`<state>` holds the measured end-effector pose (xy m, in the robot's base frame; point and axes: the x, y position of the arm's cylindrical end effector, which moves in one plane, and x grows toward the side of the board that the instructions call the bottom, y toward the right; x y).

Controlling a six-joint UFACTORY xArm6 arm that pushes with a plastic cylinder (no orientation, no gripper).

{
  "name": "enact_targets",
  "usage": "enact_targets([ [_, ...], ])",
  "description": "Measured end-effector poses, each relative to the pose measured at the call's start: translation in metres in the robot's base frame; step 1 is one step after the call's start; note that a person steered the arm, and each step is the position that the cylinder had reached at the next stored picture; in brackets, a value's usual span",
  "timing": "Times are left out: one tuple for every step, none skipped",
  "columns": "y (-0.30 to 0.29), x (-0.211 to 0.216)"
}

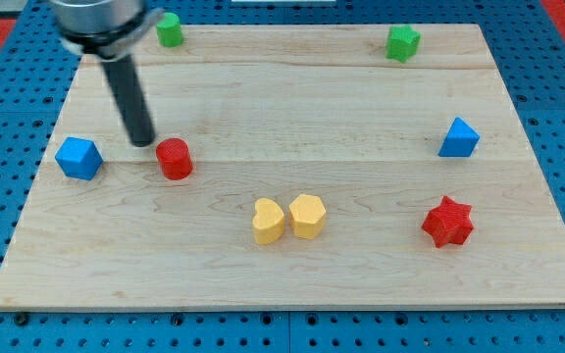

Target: Move red circle to the red star

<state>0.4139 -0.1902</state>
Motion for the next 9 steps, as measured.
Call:
enact_targets([
  [0.030,0.030],
  [0.167,0.030],
  [0.259,0.032],
  [0.227,0.032],
  [0.224,0.032],
  [0.224,0.032],
  [0.224,0.032],
  [0.225,0.032],
  [0.226,0.035],
])
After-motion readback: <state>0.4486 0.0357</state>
